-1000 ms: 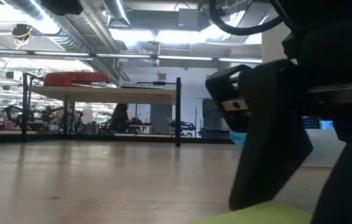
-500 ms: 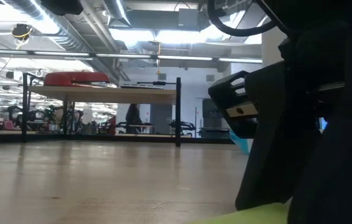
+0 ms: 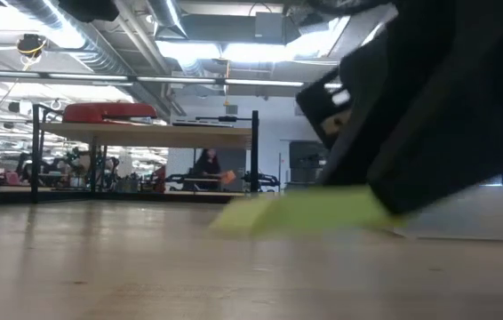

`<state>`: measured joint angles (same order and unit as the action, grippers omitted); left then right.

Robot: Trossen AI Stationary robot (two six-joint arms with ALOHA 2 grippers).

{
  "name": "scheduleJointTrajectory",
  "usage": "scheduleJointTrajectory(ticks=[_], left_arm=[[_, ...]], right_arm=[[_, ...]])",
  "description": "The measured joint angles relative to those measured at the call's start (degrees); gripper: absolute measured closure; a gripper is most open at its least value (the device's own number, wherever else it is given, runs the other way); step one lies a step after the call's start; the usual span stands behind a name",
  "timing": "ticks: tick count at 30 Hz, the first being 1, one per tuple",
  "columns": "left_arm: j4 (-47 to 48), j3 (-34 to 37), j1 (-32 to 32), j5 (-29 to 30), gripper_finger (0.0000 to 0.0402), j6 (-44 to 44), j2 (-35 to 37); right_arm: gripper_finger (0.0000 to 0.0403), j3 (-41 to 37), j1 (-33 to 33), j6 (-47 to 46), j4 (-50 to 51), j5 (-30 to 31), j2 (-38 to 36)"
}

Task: Pack school essentials
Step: Put the light green eraser into the blue supply box

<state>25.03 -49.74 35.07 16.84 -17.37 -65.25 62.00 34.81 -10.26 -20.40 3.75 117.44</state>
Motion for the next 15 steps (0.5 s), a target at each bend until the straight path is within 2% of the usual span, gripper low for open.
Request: scheduleJointTrajectory(ticks=[8, 15], left_arm=[[-0.1, 0.0, 0.0, 0.0, 0.0003, 0.0, 0.0], [-0.3, 0.0, 0.0, 0.0, 0.0003, -0.1, 0.0]], right_arm=[[0.0334, 0.0, -0.2, -0.1, 6.9, 0.0, -5.2], [0.0334, 0.1, -1.2, -6.4, 17.9, 6.4, -12.5]])
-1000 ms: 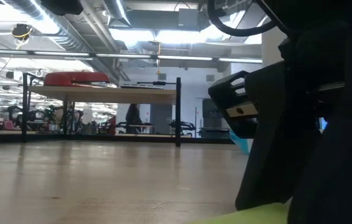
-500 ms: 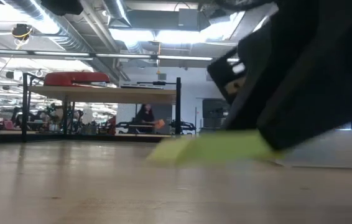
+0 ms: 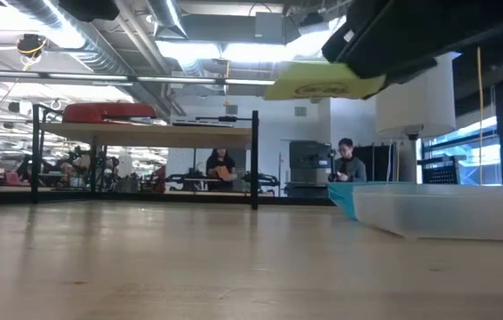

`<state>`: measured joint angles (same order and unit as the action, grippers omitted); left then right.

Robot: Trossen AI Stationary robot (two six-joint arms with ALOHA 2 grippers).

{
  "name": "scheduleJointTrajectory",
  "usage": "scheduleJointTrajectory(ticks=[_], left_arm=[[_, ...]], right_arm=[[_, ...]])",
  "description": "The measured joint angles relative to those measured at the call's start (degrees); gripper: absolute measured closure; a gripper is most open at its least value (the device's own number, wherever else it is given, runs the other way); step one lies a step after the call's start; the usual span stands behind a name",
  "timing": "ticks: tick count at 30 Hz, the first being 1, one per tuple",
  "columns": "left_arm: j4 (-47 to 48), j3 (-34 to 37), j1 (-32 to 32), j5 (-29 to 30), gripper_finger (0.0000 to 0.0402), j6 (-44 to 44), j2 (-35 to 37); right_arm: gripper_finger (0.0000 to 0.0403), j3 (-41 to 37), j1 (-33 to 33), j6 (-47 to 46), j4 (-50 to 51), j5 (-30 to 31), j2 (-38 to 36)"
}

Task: Pack school essentials
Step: Put the light green eraser into the blue supply box

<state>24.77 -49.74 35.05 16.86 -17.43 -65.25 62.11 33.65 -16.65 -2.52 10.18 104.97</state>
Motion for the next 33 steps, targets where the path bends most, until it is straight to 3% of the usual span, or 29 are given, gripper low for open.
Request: scheduleJointTrajectory(ticks=[17, 25, 33], left_arm=[[0.0, 0.0, 0.0, 0.7, 0.0003, -3.5, 0.0], [0.0, 0.0, 0.0, 3.5, 0.0003, -3.5, 0.0], [0.0, 0.0, 0.0, 4.0, 0.0003, -3.5, 0.0]], right_arm=[[0.0334, 0.0, -0.9, -6.4, 27.5, 0.8, -15.4], [0.0334, -1.8, -0.9, -12.6, 40.0, 5.7, -22.9], [0.0334, -11.1, -0.7, -21.3, 42.8, 7.2, -28.7]])
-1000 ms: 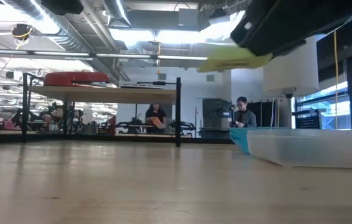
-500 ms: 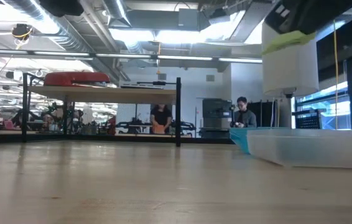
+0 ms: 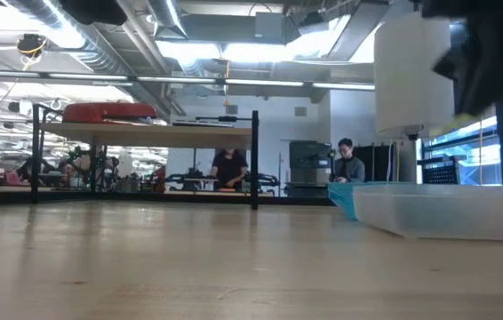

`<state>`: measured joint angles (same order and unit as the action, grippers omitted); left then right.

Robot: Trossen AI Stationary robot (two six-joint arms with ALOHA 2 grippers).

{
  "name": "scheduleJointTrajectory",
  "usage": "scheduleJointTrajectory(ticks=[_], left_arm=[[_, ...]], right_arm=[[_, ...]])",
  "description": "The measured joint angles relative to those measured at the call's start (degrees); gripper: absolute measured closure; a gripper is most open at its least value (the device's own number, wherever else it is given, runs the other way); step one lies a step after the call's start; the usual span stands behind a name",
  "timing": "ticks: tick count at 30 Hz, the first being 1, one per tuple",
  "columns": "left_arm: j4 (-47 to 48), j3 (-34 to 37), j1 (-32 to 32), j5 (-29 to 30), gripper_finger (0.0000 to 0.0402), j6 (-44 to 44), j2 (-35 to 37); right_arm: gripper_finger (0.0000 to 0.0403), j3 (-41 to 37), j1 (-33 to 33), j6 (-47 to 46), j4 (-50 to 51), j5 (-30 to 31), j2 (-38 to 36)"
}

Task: Pack school essentials
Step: Put the light green eraser into the blue supply box

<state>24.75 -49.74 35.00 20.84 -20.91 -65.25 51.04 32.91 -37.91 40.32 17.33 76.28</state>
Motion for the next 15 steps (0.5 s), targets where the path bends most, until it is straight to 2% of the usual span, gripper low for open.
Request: scheduleJointTrajectory(ticks=[7, 15], left_arm=[[0.0, 0.0, -0.1, 1.0, 0.0003, 0.0, 0.0], [0.0, 0.0, -1.3, 1.1, 0.0003, 0.0, 0.0]], right_arm=[[0.0334, -7.1, 0.5, -5.4, -0.1, -0.4, -5.3], [0.0334, -11.3, 3.1, -13.0, 1.5, -0.5, -9.8]])
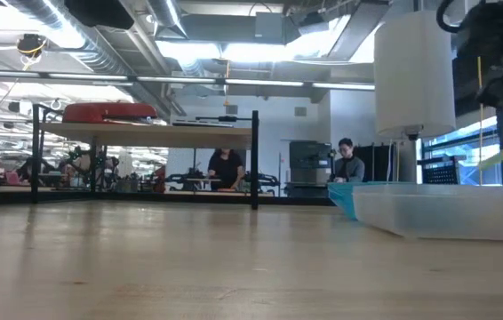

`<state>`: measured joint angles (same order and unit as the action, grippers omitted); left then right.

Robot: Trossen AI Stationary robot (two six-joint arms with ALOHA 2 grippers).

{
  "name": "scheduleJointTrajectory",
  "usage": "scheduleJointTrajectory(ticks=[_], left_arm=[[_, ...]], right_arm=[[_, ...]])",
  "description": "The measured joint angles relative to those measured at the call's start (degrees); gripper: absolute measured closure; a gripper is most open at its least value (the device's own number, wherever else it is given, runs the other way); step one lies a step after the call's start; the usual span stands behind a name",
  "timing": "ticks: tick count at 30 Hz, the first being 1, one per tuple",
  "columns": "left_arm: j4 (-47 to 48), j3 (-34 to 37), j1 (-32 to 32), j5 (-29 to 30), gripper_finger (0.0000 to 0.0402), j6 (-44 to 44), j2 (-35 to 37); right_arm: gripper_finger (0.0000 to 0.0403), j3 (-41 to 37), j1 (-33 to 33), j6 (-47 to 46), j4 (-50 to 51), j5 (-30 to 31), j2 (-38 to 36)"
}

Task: Pack school essentials
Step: Put the light green eraser into the blue supply box

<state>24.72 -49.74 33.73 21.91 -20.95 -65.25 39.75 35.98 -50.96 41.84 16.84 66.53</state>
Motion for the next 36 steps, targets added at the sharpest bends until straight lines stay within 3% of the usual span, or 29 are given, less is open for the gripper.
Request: scheduleJointTrajectory(ticks=[36], left_arm=[[-0.1, 0.0, -0.1, -0.1, 0.0003, 0.0, 0.0]], right_arm=[[0.0333, -2.0, 1.0, 1.8, 0.8, -0.5, 1.0]])
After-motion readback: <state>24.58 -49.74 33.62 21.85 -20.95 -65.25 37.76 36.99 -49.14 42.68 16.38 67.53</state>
